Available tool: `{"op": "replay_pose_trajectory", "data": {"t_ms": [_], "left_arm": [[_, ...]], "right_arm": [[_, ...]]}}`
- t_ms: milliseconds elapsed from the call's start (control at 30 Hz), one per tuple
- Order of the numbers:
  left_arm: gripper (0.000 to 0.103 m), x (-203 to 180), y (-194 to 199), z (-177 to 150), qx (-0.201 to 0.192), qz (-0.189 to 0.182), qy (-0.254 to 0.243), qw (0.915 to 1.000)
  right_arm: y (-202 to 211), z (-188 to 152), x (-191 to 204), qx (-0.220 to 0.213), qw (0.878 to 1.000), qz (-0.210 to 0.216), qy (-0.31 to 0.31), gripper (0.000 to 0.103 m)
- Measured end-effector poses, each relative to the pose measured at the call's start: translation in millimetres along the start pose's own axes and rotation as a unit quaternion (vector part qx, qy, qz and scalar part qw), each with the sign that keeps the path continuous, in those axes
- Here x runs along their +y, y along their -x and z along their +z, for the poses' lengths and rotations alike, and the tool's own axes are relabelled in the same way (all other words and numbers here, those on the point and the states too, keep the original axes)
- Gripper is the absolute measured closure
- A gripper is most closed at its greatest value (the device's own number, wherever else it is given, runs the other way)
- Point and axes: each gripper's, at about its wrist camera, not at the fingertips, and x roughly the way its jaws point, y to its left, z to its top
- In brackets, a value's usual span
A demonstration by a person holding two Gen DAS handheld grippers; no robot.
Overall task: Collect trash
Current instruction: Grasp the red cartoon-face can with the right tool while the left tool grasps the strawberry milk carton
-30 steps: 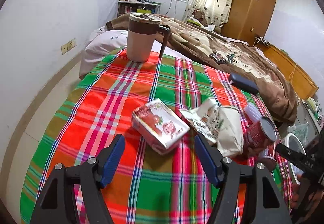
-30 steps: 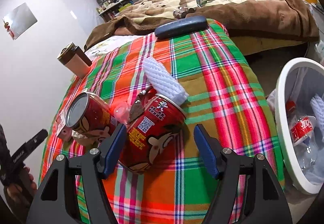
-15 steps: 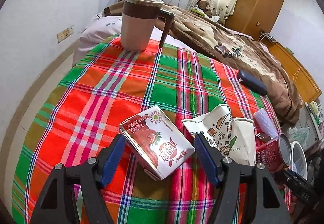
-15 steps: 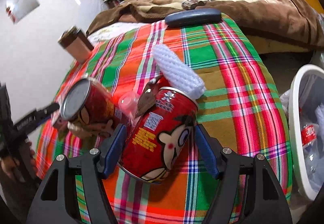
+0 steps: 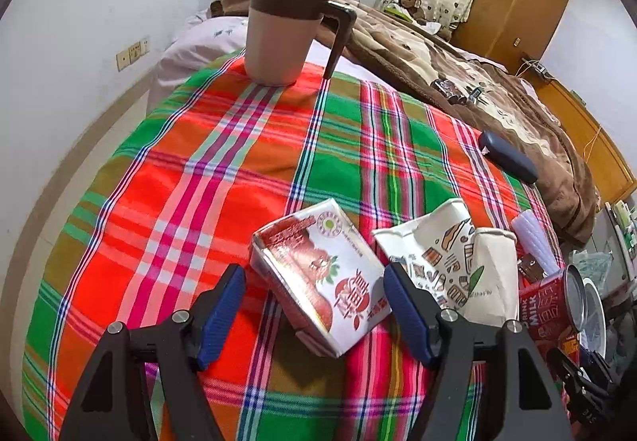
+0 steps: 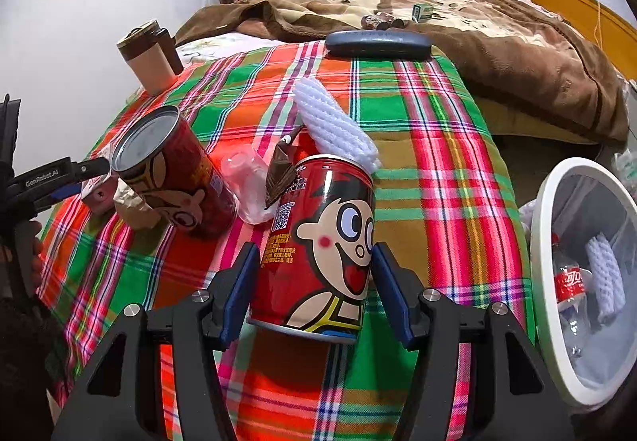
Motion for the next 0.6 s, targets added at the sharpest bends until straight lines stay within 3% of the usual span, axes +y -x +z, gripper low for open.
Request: {"op": "replay_pose_trajectory", "data": {"t_ms": [367, 600], "left_arm": [[0.030, -9, -14, 18, 0.001, 0.027, 0.015, 0.9995], [0.030, -22, -22, 21, 0.006, 0.044, -0.011, 0.9989]], "right_arm": [[0, -3, 2, -0.005, 1.000, 0.007, -0.002, 0.044], [-6, -4, 2, 0.004, 1.000, 0.015, -0.004, 0.044]]}}
